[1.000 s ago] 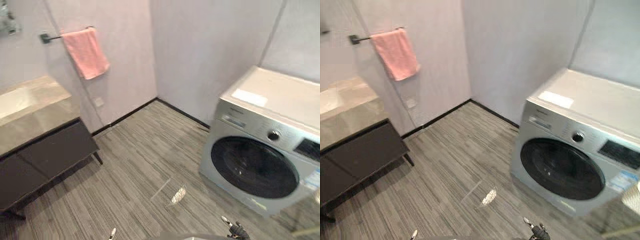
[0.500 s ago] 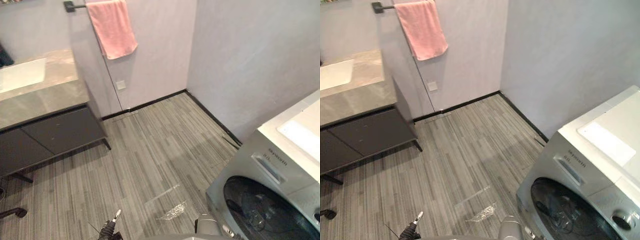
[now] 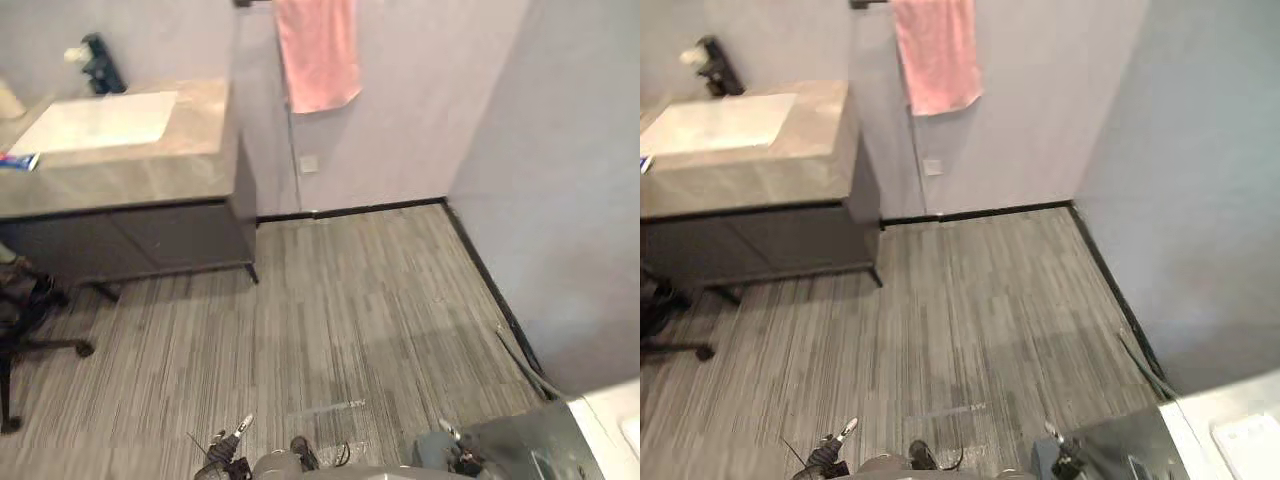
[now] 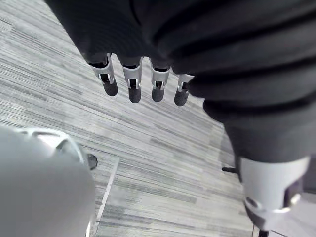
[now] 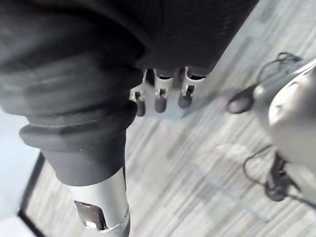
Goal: Pick up the laundry basket with both hands and put the clothes into the washing machine.
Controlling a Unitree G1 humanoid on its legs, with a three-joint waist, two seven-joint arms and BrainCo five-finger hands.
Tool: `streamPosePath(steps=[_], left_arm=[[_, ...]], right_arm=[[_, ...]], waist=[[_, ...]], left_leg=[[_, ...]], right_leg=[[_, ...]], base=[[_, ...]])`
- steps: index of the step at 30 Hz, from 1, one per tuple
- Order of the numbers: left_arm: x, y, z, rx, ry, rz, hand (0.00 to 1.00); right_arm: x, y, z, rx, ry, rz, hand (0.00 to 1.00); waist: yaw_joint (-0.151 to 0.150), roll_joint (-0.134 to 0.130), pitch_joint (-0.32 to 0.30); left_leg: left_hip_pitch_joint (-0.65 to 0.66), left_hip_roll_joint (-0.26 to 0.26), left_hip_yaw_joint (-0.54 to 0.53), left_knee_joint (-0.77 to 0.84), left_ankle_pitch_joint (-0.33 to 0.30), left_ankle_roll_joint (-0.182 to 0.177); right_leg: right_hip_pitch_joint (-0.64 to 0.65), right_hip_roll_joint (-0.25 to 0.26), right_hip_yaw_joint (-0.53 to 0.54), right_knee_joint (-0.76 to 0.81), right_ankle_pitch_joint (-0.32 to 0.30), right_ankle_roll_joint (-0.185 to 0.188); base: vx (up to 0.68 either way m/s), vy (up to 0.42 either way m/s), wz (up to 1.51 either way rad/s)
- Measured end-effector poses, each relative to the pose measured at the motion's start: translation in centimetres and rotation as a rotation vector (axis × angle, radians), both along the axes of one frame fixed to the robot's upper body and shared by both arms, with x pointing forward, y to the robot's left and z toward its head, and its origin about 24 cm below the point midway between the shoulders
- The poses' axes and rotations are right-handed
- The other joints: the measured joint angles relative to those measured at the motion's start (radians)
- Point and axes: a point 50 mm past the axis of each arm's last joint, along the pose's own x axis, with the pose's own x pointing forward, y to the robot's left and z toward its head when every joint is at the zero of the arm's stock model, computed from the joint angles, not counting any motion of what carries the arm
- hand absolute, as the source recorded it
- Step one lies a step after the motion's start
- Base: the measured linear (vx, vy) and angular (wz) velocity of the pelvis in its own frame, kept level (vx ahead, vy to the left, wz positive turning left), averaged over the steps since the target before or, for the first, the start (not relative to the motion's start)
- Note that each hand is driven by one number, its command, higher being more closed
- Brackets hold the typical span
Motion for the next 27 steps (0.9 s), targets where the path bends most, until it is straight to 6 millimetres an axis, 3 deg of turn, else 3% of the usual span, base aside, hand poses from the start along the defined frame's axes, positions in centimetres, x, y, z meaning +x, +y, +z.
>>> streamPosePath(steps=[1,3,5,8,10,12,15,16,17,18,21,27], left_arm=[[-0.3,0.1,-0.1,0.003,0.017,-0.007,0.00],[-0.4,0.1,-0.2,-0.001,0.030,-0.013,0.00],[-0.3,-0.1,-0.2,0.000,0.028,-0.029,0.00],[0.5,-1.1,-0.2,-0.010,0.026,-0.111,0.00],[1.2,-1.0,-0.1,0.015,0.024,-0.195,0.00],[1.2,-0.8,0.0,0.032,0.031,-0.227,0.00],[1.5,-0.9,0.0,0.036,0.027,-0.254,0.00],[1.5,-1.0,0.0,0.040,0.030,-0.269,0.00],[1.6,-0.8,0.1,0.047,0.030,-0.282,0.00],[1.6,-0.8,0.0,0.047,0.031,-0.283,0.00],[1.4,-1.1,0.0,0.044,0.037,-0.295,0.00],[0.9,-1.7,-0.3,0.022,0.055,-0.290,0.00]], right_arm=[[0.5,0.2,0.1,-0.006,-0.023,0.008,0.00],[0.7,0.9,0.1,-0.001,-0.037,0.022,0.00],[0.3,1.6,-0.1,0.017,-0.019,0.043,0.00],[-1.0,1.9,-0.5,0.021,0.019,0.064,0.00],[-2.3,2.6,-0.8,0.038,0.050,0.074,0.00],[-2.6,2.8,-0.9,0.044,0.058,0.072,0.00],[-2.5,2.7,-0.9,0.038,0.056,0.088,0.00],[-2.6,2.8,-0.9,0.040,0.060,0.089,0.00],[-3.0,2.9,-1.0,0.046,0.076,0.087,0.00],[-3.3,2.7,-1.1,0.046,0.087,0.081,0.00],[-2.5,2.7,-1.0,0.037,0.080,0.110,0.00],[-3.0,2.2,-1.1,0.022,0.105,0.129,0.00]], waist=[[0.000,-0.001,-0.002],[-0.012,-0.003,-0.007],[-0.012,-0.002,-0.008],[-0.025,0.003,-0.005],[-0.028,-0.017,-0.001],[-0.046,-0.026,-0.002],[-0.046,-0.029,-0.005],[-0.048,-0.030,-0.009],[-0.047,-0.043,-0.018],[-0.046,-0.048,-0.028],[-0.029,-0.030,-0.036],[-0.017,-0.008,-0.051]], left_leg=[[0.049,-0.026,-0.018,-0.099,0.046,-0.005],[0.073,-0.045,-0.069,-0.166,0.079,-0.011],[0.075,-0.048,-0.092,-0.171,0.078,-0.011],[0.080,-0.055,-0.156,-0.172,0.051,-0.011],[0.105,-0.082,-0.190,-0.172,0.040,0.000],[0.109,-0.088,-0.216,-0.172,0.038,0.002],[0.104,-0.087,-0.236,-0.172,0.039,0.000],[0.099,-0.089,-0.251,-0.172,0.041,-0.002],[0.095,-0.104,-0.266,-0.172,0.045,-0.008],[0.090,-0.109,-0.279,-0.172,0.049,-0.014],[0.069,-0.097,-0.273,-0.172,0.065,-0.035],[0.069,-0.074,-0.274,-0.172,0.074,-0.035]], right_leg=[[0.012,0.000,-0.005,0.004,0.000,0.000],[0.024,0.004,-0.030,0.012,0.000,0.000],[0.016,0.001,-0.036,0.050,0.000,0.000],[-0.054,-0.034,-0.050,0.257,0.000,-0.001],[-0.148,-0.077,0.025,0.504,0.012,0.014],[-0.184,-0.078,0.095,0.556,-0.027,0.028],[-0.194,-0.068,0.144,0.434,-0.064,0.028],[-0.180,-0.065,0.145,0.358,-0.057,0.027],[-0.171,-0.063,0.145,0.232,-0.005,0.022],[-0.139,-0.064,0.137,0.157,-0.011,0.030],[-0.087,-0.041,0.139,0.000,-0.001,0.046],[-0.060,-0.011,0.142,-0.062,0.016,0.045]], base=[[0.00,-0.039,0.35],[-0.03,-0.100,0.56],[-0.01,-0.096,0.45],[0.03,-0.014,0.55],[0.05,0.024,0.47],[0.06,0.018,0.48],[0.00,-0.005,0.25],[-0.01,-0.091,0.43],[0.04,-0.111,0.48],[0.06,-0.103,0.33],[0.02,-0.112,-0.09],[0.03,-0.079,-0.02]])
